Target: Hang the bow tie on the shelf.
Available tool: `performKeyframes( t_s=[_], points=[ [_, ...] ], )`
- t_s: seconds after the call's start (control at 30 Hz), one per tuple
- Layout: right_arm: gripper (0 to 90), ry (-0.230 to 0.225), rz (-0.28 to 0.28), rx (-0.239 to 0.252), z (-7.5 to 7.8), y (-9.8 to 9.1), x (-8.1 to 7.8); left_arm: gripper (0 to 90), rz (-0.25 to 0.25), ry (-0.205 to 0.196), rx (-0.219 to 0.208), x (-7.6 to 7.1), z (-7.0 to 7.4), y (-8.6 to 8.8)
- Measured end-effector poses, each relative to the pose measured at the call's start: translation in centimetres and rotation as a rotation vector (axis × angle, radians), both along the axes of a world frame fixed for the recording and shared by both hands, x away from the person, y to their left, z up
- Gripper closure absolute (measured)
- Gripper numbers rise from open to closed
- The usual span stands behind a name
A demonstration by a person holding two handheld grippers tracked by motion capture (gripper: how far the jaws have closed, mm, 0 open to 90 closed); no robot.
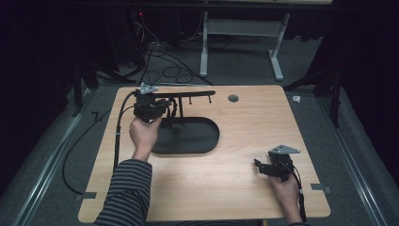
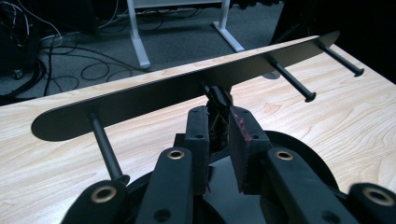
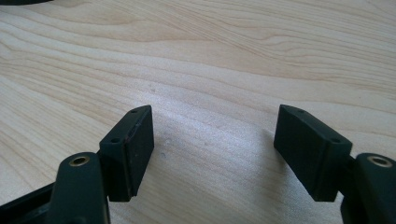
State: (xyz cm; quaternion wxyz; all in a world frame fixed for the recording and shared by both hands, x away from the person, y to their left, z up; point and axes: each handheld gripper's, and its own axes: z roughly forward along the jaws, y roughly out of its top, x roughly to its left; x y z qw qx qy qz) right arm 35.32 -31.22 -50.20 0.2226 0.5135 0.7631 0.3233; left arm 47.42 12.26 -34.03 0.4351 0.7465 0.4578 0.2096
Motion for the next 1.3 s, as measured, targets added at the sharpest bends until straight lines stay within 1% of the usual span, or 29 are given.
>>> performKeyframes(
  t_s=[0.13,0.17,0.23,0.27,0.3,0.37,0.5,0.63,0.77,0.8,0.93,1.2,1.23,1.3],
  points=[
    [29.7,0.0,0.0,-0.001,0.0,0.0,0.0,75.3,-0.005,-0.007,0.001,-0.6,0.3,0.3],
    [29.7,-0.001,0.001,-0.002,0.0,0.0,0.0,74.8,-0.007,-0.007,-0.004,-0.7,0.3,0.3],
    [29.7,-0.001,0.001,-0.001,0.0,0.0,0.0,73.5,-0.015,-0.008,0.008,-1.1,0.5,0.5],
    [29.7,0.0,0.0,-0.001,0.0,0.0,0.0,73.1,-0.02,-0.023,0.011,-1.2,0.5,0.6],
    [29.7,-0.001,0.001,-0.002,0.0,0.0,0.0,72.6,-0.024,-0.011,0.009,-1.4,0.6,0.7],
    [29.7,-0.001,0.0,-0.001,0.0,0.0,0.0,71.7,-0.029,-0.013,-0.002,-1.8,0.7,0.9],
    [29.7,0.0,0.0,-0.001,0.0,0.0,0.0,70.0,-0.04,-0.01,0.002,-2.4,0.8,1.4],
    [29.8,-0.001,0.0,-0.001,0.0,0.0,0.0,68.9,-0.04,-0.013,-0.007,-2.9,0.8,2.0],
    [29.7,-0.001,0.0,-0.002,0.0,0.0,0.0,67.4,-0.041,-0.016,0.007,-3.5,1.0,2.4],
    [29.8,-0.001,0.0,-0.002,0.0,0.0,0.0,67.1,-0.041,-0.021,0.002,-3.6,1.1,2.5],
    [29.8,-0.001,0.0,-0.002,0.0,0.0,0.0,66.2,-0.047,-0.027,0.008,-4.1,1.3,2.8],
    [29.8,-0.001,0.0,-0.002,0.0,0.0,0.0,65.1,-0.046,-0.033,0.003,-4.9,1.1,3.2],
    [29.8,-0.001,0.0,-0.002,0.0,0.0,0.0,64.9,-0.042,-0.034,-0.003,-5.0,1.0,3.3],
    [29.7,-0.001,0.0,-0.002,0.0,0.0,0.0,64.5,-0.035,-0.043,-0.001,-5.2,0.9,3.5]
  ],
)
